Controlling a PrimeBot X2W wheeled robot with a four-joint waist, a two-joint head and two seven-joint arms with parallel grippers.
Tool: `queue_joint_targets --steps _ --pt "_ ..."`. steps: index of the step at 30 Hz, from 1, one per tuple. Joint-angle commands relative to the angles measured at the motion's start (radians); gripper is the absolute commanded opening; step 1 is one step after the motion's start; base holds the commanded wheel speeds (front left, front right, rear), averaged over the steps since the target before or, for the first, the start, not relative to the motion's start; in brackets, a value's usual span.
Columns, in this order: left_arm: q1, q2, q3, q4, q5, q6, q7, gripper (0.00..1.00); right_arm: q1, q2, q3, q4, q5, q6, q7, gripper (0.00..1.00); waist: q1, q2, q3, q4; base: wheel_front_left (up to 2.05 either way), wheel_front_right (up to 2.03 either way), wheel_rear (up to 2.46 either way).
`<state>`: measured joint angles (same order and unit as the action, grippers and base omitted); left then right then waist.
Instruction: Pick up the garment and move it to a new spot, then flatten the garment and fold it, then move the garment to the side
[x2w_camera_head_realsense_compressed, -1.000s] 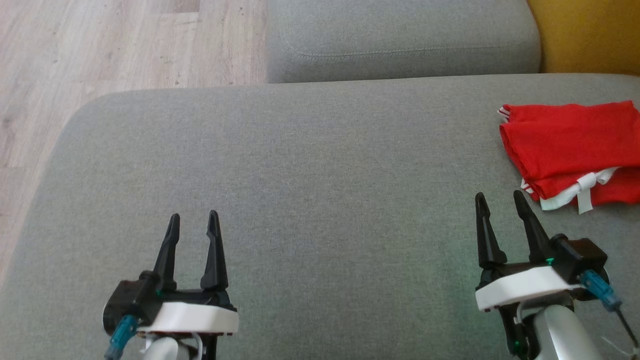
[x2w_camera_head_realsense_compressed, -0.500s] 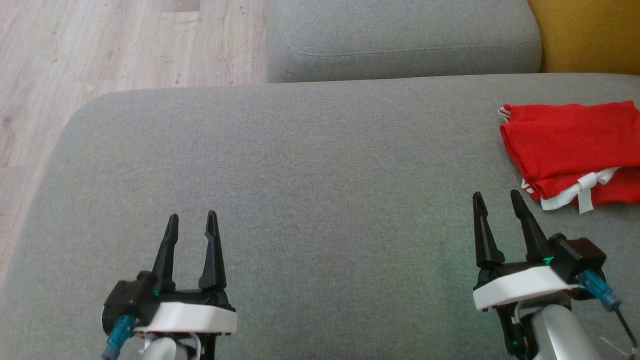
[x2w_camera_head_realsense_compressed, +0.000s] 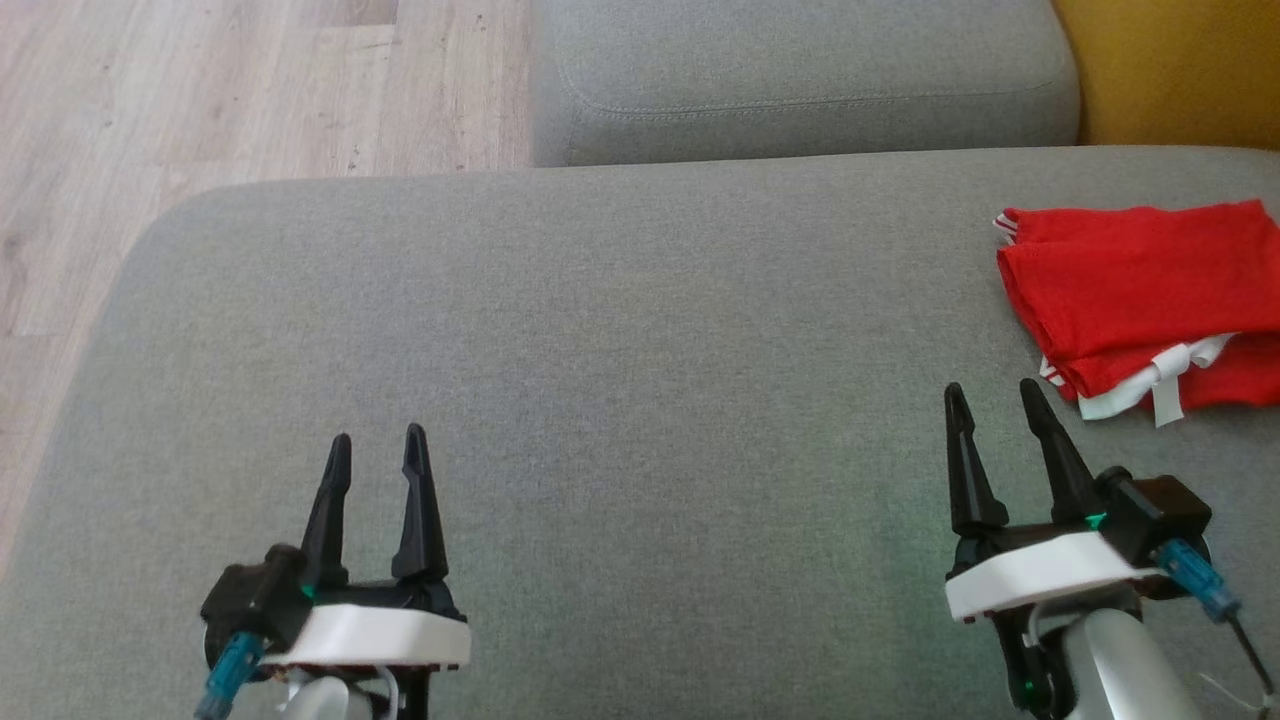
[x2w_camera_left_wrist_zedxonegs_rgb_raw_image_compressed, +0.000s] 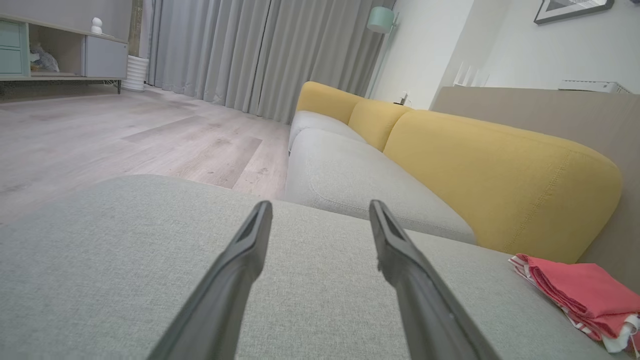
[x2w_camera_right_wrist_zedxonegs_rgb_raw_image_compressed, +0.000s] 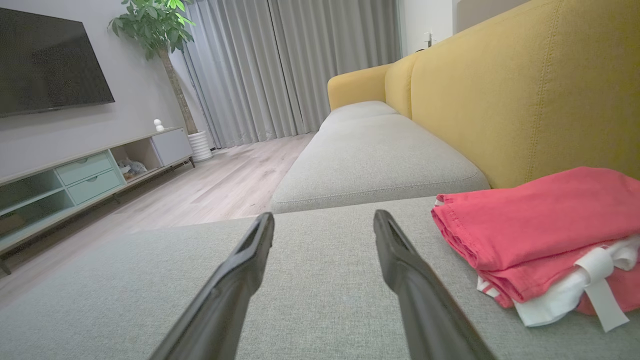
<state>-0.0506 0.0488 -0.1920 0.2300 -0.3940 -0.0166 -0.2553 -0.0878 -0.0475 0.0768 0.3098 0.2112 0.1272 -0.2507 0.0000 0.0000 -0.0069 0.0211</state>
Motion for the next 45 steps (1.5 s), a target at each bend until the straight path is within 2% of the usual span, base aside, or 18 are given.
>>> queue_joint_targets --steps 1,2,3,6,45 --pt "-0.019 0.001 0.035 -0.022 -0.011 0.005 -0.006 1.0 -0.028 -0.003 0.026 -0.036 0.007 0.003 -0.011 1.0 0.0 0.0 0.0 0.0 0.0 0.0 0.0" --pt "-0.019 0.001 0.034 -0.02 -0.014 0.006 -0.006 1.0 -0.028 -0.003 0.027 -0.036 0.007 0.003 -0.011 1.0 0.0 0.0 0.0 0.0 0.0 0.0 0.0" --pt "0.0 0.0 0.0 0.013 -0.012 -0.001 0.0 0.0 0.0 0.0 0.001 0.004 0.0 0.0 0.0 0.0 0.0 0.0 0.0 0.0 0.0 0.0 0.0" --pt "0.019 0.0 -0.003 0.06 -0.014 -0.001 0.001 0.0 0.018 0.001 0.004 0.049 0.002 0.0 0.002 0.0 0.0 0.0 0.0 -0.001 0.0 0.0 0.0" --pt "-0.005 0.002 0.091 0.046 -0.391 -0.036 0.114 0.0 0.007 -0.008 -0.046 0.013 0.447 0.001 0.106 0.0 0.0 0.0 0.003 -0.007 0.0 0.0 0.0"
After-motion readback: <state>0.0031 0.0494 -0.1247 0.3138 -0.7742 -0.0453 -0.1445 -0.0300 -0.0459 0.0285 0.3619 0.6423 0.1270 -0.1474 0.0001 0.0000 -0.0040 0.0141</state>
